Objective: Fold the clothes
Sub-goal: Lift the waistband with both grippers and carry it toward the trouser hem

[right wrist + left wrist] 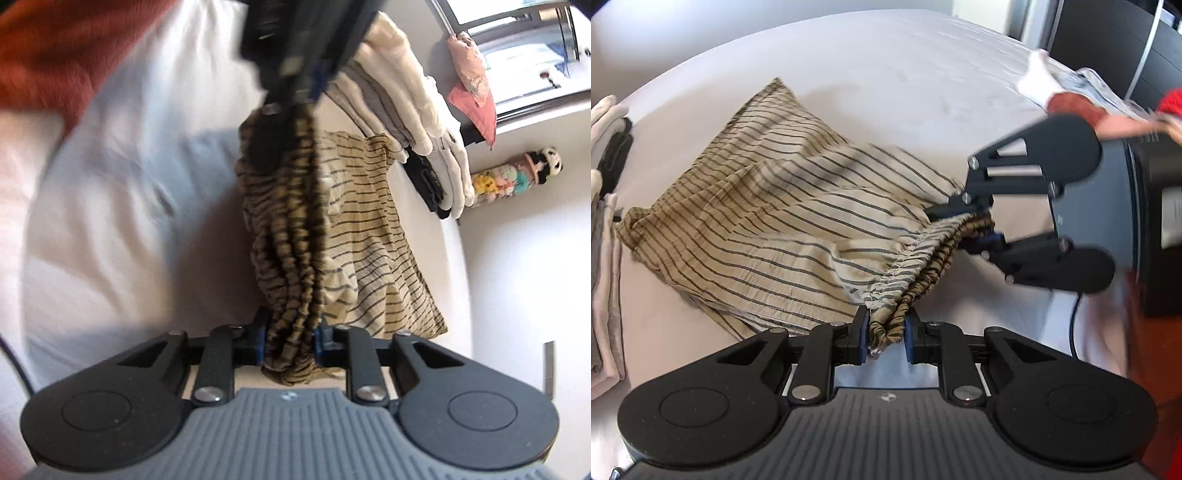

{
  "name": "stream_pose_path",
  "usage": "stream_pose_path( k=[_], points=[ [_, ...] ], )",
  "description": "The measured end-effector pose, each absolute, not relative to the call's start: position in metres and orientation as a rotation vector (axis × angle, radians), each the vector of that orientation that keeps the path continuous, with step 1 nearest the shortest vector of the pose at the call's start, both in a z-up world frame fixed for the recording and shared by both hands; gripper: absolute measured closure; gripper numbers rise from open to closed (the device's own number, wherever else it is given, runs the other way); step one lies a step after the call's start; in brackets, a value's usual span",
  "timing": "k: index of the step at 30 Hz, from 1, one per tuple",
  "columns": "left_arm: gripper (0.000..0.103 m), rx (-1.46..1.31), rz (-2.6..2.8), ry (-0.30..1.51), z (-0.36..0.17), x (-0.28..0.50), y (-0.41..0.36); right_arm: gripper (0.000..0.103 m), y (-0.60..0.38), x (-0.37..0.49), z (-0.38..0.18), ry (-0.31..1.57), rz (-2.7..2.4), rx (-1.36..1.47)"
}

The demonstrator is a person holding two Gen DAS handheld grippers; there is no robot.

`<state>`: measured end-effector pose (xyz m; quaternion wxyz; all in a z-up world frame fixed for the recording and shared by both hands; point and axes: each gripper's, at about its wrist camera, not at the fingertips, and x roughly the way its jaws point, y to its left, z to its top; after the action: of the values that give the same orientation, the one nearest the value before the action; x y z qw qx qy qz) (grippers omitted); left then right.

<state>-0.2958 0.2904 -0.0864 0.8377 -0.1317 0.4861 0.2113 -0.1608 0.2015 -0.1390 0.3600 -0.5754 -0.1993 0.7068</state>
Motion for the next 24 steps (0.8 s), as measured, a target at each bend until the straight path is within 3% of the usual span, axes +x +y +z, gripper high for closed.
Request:
stream_pose_path(
  k=[12, 24],
  points=[
    [0.082, -0.318, 0.289, 1.063, -0.064, -0.31, 0.263, 0.084, 0.171, -0.149, -0.077, -0.187, 2.043, -1.5],
    [0.08, -0.355, 0.499, 0.815, -0.029, -0.325, 0.322, 0.084, 0.223, -0.142, -0.045, -0.117, 1.949, -1.221]
  ],
)
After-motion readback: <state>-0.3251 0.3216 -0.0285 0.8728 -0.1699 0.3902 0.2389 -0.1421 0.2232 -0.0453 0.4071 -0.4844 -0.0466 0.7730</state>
